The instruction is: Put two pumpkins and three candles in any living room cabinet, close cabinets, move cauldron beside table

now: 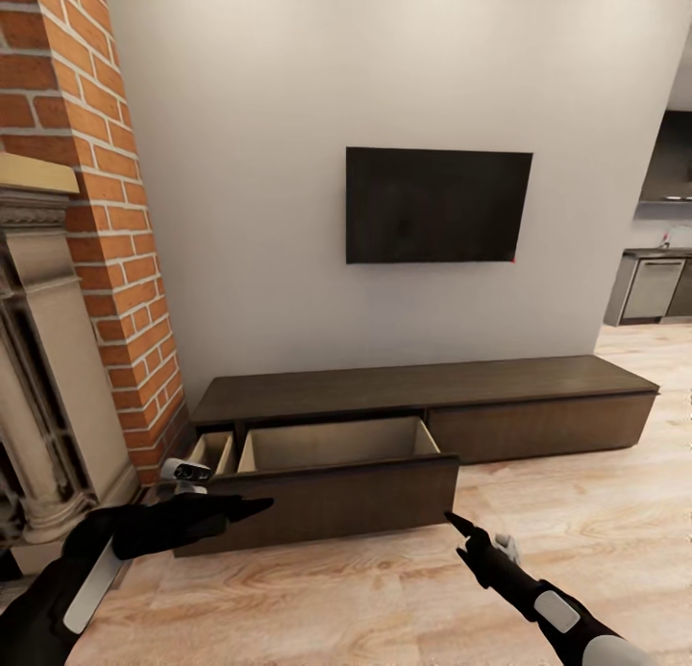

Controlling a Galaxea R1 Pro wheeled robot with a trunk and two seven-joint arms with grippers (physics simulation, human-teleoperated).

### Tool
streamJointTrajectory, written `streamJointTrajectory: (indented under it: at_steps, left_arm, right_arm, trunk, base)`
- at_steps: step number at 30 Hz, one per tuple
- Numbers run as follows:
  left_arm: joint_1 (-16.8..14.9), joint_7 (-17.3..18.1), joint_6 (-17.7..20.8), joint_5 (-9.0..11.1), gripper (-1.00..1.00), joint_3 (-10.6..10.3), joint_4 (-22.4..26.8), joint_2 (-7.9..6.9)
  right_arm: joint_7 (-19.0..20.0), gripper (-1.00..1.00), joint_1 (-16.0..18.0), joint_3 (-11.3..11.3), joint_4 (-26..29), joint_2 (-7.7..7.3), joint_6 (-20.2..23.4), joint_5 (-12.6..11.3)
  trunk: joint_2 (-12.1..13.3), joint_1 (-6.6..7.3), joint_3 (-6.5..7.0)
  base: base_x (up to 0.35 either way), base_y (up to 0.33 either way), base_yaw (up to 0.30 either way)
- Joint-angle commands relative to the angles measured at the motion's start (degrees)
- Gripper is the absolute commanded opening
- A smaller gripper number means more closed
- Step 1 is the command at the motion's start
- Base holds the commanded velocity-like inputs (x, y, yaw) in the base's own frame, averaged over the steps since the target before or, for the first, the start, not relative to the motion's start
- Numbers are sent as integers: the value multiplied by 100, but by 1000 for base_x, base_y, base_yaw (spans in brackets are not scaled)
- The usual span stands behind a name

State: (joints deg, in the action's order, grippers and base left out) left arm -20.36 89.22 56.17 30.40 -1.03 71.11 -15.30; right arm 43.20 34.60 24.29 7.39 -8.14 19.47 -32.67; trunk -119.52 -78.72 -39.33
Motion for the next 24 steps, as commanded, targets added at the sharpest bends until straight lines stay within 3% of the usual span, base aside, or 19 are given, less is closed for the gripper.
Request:
streamJointTrajectory:
  at_steps: [1,24]
  left_arm:
    - [-3,17,61,11,100,-11,0,-5]
    - [-3,16,52,10,100,-11,0,-6]
  right_arm:
    - [5,100,3,-3,-1,-2,58,-43]
    - [-68,100,3,-7,-1,5,66,-38]
  trunk:
    - [38,25,6]
    - [961,530,211]
  base:
    - [-149,0,0]
    - [-293,0,0]
